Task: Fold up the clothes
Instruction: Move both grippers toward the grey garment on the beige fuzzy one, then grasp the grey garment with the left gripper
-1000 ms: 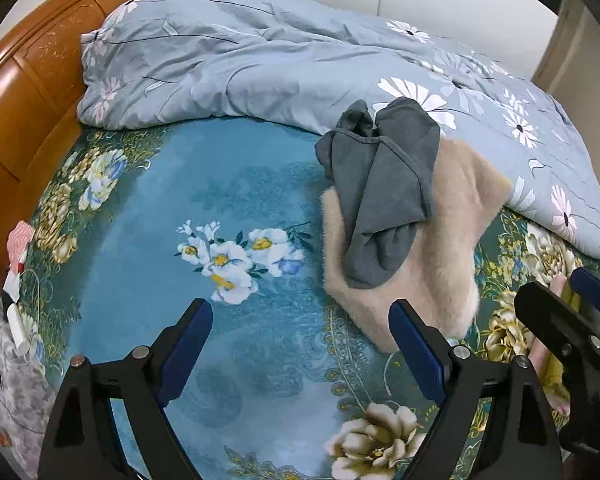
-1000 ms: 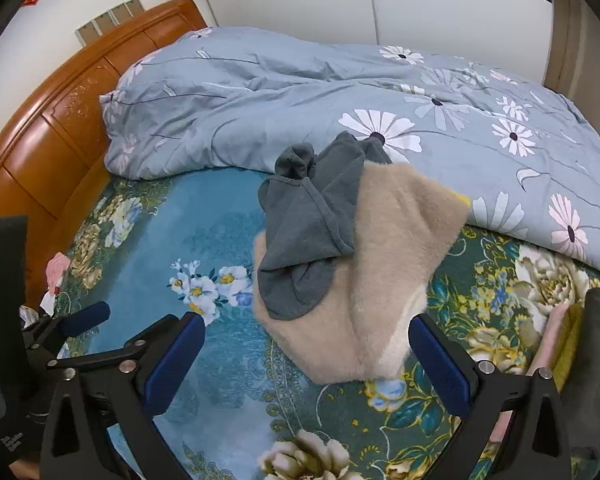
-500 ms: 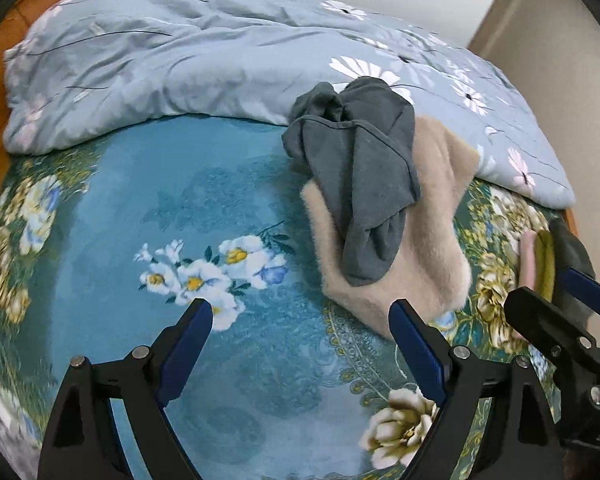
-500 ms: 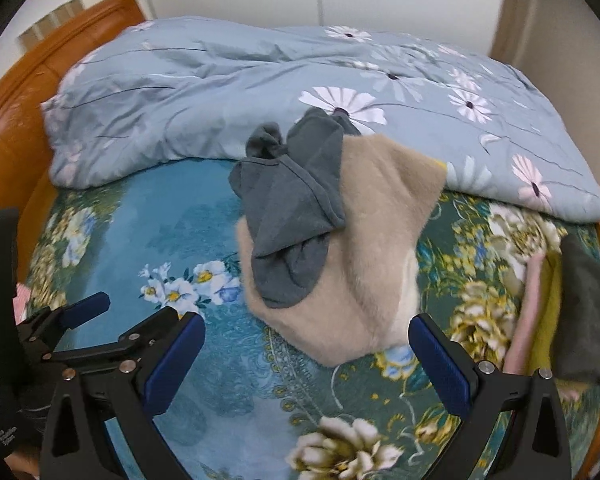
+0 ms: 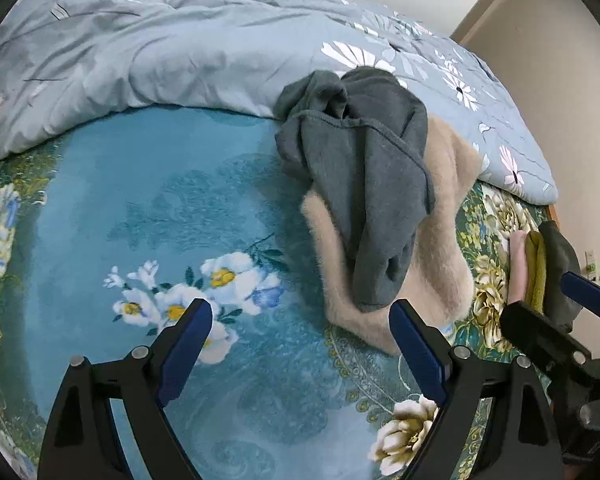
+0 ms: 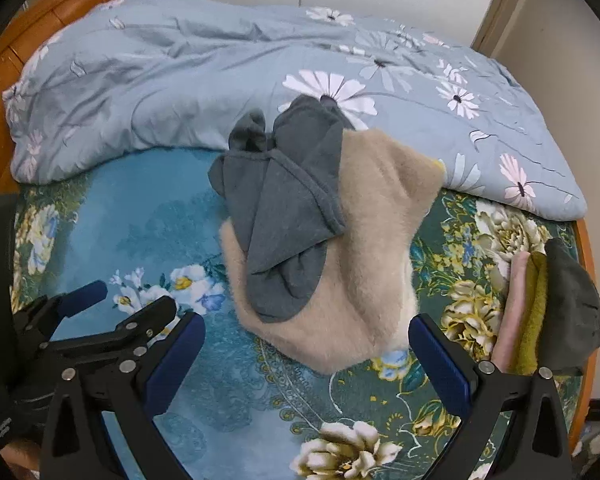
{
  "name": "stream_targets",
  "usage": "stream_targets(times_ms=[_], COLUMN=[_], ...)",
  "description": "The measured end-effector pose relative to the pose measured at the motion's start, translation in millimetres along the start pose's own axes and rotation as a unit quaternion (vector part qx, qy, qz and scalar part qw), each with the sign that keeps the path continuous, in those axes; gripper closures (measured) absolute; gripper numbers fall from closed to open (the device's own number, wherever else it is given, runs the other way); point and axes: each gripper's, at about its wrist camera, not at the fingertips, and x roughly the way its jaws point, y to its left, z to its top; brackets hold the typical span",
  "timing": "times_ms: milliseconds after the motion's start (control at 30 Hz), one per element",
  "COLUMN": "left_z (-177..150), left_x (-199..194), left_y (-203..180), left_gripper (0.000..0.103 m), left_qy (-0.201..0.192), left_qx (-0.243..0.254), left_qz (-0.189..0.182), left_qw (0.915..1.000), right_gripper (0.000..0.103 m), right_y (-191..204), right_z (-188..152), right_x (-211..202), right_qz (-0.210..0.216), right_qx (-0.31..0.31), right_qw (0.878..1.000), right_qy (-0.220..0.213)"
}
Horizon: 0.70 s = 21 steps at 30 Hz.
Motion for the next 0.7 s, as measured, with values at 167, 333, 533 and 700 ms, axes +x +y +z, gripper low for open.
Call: stream_targets(times_ms=[167, 333, 533, 700], left_z=[7, 20, 39, 53], left_x=[29, 51, 80, 106], left_y=[1, -6, -47, -85], left_gripper=[0.012, 0.012, 0.012, 0.024], left_qy=[0.019, 0.029, 0.043, 0.052], left_qx=[0.007, 0.023, 0.103, 0.155], left_qz=[-0.003, -0.013, -0.008, 0.024], left_qw=[0.9998, 0.9992, 0.9937, 0.9862], right_gripper=[0.0, 0.0, 0.0, 0.0], right_y=[-1, -11, -40, -71], right_z=[4, 7, -22, -59], right_x=[30, 57, 66, 63], right_qz=[0.0, 0.008, 0.001, -0.03], right_qx=[0.006, 0.035, 0.099, 0.125], right_qw=[1.0, 0.998, 0.993, 0.987], right_qy=[0.027, 0.047, 0.063, 0.096])
